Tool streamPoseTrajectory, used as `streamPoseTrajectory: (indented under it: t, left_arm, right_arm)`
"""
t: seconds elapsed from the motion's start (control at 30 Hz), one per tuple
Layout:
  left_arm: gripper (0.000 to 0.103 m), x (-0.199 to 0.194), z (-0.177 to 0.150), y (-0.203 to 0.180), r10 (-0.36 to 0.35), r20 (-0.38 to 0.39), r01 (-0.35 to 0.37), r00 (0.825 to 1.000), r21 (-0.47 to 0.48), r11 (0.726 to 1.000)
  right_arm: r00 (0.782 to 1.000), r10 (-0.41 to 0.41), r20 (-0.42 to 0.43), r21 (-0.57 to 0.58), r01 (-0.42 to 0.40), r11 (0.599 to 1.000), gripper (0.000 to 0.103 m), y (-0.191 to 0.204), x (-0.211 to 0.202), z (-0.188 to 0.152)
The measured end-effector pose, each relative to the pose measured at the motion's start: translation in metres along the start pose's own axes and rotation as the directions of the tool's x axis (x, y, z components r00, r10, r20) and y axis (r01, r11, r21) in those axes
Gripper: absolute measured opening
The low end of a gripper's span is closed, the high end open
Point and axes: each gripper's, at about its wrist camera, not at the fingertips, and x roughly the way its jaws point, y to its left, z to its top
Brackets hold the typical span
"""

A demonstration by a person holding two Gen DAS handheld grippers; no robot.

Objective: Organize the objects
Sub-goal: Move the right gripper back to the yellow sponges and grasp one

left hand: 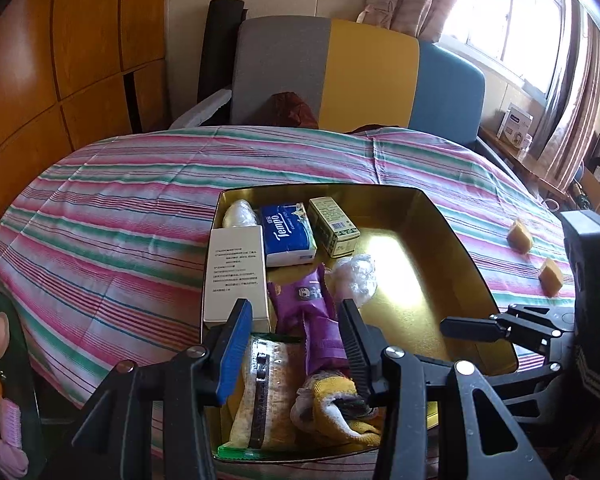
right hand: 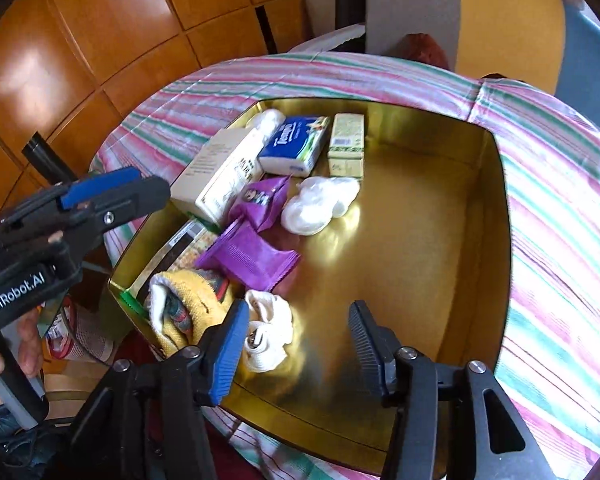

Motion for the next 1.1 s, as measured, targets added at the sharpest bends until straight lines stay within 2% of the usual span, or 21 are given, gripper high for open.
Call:
streamPoseTrajectory:
  t: [0.4, 0.7, 0.93, 1.1]
  left_arm:
    - [0.045, 0.0, 0.0, -0.01, -0.006, -0.006, 0.006, 1.0, 0.026, 1.0]
    - [0.045, 0.002, 0.004, -0.025, -0.02, -0.011, 0.02, 1.0, 0.065, 0.998]
    - [0.045, 0.006, 0.007, -0.045, -0.04, -0.018, 0.042, 0.999, 0.105, 0.994]
    - [0.045, 0.011, 0.009, -0.063, -0.054, -0.031, 0.057, 0.998, 0.138, 0.989]
  right_arm:
    - [0.996, -0.062, 0.067, 0.048, 0.058, 0.997, 0.068, -0.021, -0.027, 0.001]
    - [0.983, -0.145, 0.115, 0.146, 0.128, 0.981, 0.077, -0.068, -0.059, -0.001]
    - [0.959, -0.252, 0.132, 0.298, 0.204, 0.932, 0.083, -0.129, -0.094, -0.01]
    - [0.931, -0.344, 0.123, 0.417, 0.266, 0.869, 0.086, -0.177, -0.118, -0.018]
